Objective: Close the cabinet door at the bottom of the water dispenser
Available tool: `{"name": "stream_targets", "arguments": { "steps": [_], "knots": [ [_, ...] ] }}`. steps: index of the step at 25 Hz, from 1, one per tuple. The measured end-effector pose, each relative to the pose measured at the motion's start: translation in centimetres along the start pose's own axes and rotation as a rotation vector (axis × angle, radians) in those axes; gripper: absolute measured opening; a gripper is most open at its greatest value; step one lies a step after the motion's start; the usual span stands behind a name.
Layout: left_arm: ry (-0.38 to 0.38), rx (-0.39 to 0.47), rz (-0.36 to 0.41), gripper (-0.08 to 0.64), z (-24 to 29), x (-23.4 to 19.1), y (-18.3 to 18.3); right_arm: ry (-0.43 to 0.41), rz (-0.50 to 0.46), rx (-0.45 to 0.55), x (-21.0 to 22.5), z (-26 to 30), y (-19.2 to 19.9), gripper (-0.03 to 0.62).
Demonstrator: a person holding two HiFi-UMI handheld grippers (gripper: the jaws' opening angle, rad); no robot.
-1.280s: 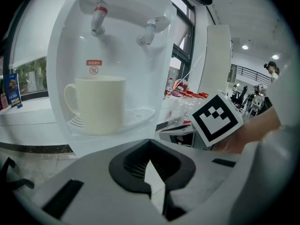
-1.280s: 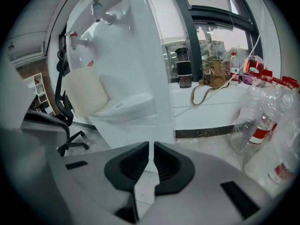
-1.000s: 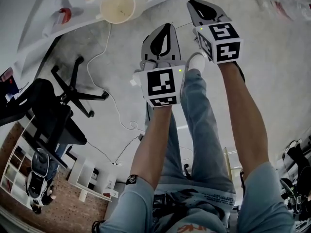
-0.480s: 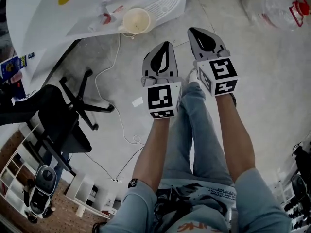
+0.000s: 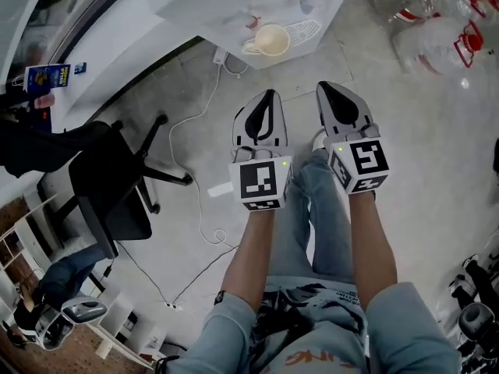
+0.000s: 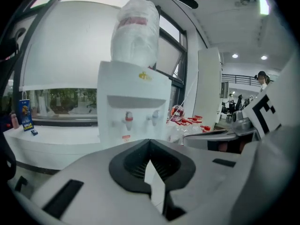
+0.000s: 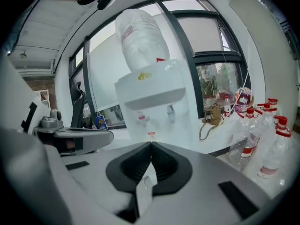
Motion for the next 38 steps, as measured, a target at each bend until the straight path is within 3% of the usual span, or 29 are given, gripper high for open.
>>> {"name": "stream_targets", "arguments": {
  "steps": [4, 9, 19, 30, 38],
  "knots": [
    [-0.03, 0.036, -0.022, 0.02, -5.3, -0.8, -3.9, -0.009, -0.004, 0.021, -3.5, -3.0, -4.7, 0.029],
    [-0.084, 0.154, -0.039, 0.02, -11.0, -1.3, -11.4, -0.03, -0.074, 0.11, -6.9, -6.1, -13.6, 0.029],
    [-0.068, 0.285, 0.044, 0.02, -19.8, -0.1, -23.5, -0.029, -0.155, 0.254, -11.8, -11.8, -27.2, 0.029],
    [-0.062, 0.427, 0.074, 0.02, -24.6, 0.0, -30.3, -0.086, -0.282, 0.352, -14.3, -13.9, -34.5, 0.029],
    [-0.041, 0.479, 0.058, 0.02, -25.7, 0.5, -31.2, -0.1, -0.296, 0.372, -14.8, -14.4, -35.3, 0.029]
  ]
}}
Point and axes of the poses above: the fingertips, and each gripper's own axes: z forward along the fingers, x to its right, y out of its underside, the point moved 2 cm from there along -z, backward along the fingers, and after that the axes turned 12 degrees about -z, right-handed, at the moved point
